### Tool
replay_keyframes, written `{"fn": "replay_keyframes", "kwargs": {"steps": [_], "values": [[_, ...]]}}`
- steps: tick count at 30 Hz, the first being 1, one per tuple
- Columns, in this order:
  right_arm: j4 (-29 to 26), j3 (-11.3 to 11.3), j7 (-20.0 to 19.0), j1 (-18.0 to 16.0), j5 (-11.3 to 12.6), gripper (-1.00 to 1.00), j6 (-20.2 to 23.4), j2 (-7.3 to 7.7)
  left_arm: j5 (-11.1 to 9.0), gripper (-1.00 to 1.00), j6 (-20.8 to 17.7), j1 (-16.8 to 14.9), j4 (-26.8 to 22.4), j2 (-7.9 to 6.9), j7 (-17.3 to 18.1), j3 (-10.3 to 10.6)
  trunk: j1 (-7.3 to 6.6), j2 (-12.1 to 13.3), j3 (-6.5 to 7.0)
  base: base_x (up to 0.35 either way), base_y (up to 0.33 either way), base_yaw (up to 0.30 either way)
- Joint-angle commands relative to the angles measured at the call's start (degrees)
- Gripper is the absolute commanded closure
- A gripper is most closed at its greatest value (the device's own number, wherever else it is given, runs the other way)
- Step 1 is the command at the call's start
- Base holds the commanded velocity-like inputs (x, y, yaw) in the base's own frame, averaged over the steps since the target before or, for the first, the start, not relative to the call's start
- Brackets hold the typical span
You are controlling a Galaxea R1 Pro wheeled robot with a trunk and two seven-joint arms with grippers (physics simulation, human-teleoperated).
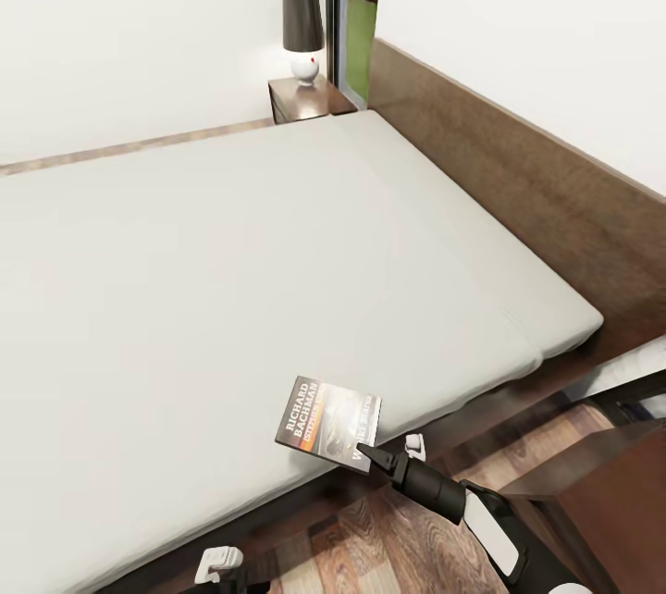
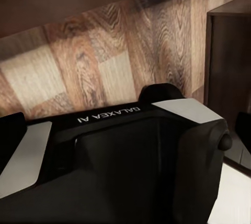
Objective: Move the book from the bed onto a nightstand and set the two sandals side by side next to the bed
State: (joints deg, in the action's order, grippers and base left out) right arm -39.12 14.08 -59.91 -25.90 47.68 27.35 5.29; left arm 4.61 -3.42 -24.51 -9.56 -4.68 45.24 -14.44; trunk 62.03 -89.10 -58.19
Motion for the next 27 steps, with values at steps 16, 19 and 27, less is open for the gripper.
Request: {"fn": "replay_keyframes", "kwargs": {"steps": [16, 19, 27], "values": [[0.00, 0.25, 0.05, -0.03, 0.57, 1.00, 0.47, 0.07, 0.49, -1.00, -0.35, -0.01, -0.08, 0.02, 0.28, -0.50, -3.52, 6.42, 2.85, 0.000, 0.000, 0.000], [0.00, 0.25, 0.05, -0.03, 0.57, 1.00, 0.50, 0.07, 0.49, -1.00, -0.34, -0.01, -0.07, 0.02, 0.28, -0.50, -4.18, 7.62, 3.39, 0.000, 0.000, 0.000], [0.00, 0.25, 0.05, -0.03, 0.55, 1.00, 0.51, 0.07, 0.49, -1.00, -0.36, -0.01, -0.04, 0.02, 0.29, -0.50, -5.94, 10.83, 4.82, 0.000, 0.000, 0.000]]}}
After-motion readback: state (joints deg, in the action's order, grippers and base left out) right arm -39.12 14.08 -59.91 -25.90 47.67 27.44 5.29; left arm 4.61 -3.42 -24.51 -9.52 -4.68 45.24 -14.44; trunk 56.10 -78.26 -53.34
